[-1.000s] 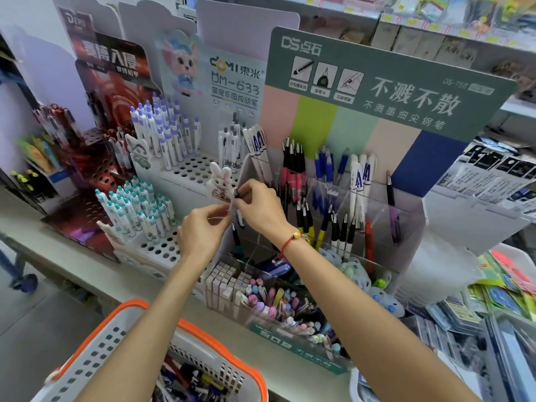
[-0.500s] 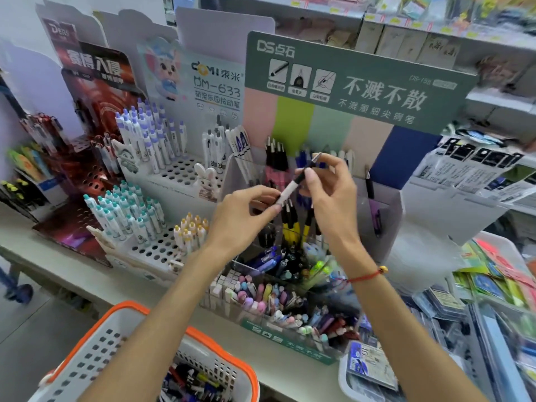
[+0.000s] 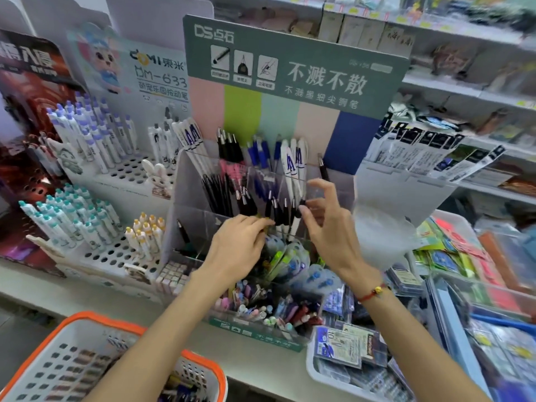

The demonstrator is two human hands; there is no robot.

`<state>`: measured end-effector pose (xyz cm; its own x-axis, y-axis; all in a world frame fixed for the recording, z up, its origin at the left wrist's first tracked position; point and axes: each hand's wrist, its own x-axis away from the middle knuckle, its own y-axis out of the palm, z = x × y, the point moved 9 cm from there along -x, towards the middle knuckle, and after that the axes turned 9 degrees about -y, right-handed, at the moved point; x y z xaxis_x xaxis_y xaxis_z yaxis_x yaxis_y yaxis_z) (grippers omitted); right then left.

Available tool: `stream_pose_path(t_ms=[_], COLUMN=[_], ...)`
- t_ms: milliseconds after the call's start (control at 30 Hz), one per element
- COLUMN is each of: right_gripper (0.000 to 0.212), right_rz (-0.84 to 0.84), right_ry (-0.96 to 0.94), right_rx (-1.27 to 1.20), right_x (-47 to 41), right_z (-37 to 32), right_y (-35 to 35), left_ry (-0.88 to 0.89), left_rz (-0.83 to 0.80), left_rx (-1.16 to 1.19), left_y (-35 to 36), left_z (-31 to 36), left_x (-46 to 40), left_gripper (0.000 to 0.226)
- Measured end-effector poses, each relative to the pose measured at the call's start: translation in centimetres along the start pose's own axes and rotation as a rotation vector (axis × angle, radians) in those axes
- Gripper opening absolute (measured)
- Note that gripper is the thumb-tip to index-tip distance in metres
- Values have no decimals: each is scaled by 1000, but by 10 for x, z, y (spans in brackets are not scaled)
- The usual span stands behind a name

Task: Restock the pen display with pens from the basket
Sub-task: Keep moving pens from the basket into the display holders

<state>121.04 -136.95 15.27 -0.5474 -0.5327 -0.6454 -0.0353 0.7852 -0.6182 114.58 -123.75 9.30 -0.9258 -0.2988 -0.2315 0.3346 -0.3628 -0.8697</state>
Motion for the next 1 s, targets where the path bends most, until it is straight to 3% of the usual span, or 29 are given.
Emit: stream_pose_path(t_ms=[200,300,467,633,733,833,1000], right_gripper=[19,27,43,40,23,12,13], right_rz=[-151,-156,-309,-199,-196,-367,-800], right_ry=[-136,-181,-120,-93,-91,-86,-173], right_rx=[131,256,374,223,32,-142,-247], right_x=[-2,-2,-3,-10,-5,16,89], right_z=[-6,-7,1,-25,-56,-85,-138], right_y=[27,28,40,25,37,84,187], left_ry=[-31,-29,-50,-103,-296,-570,-945], left_rz=[-71,-76,-97,-135,16,189,364], left_rx=[-2,19,-14,93,327,653,592], left_y=[-5,-8,-5,-14,-34,-45,-49], left_z=[0,1,0,-4,-38,-93,-172], left_x=[-3,-4,-4,12,43,101,237], left_gripper=[36,37,40,45,39,29,24])
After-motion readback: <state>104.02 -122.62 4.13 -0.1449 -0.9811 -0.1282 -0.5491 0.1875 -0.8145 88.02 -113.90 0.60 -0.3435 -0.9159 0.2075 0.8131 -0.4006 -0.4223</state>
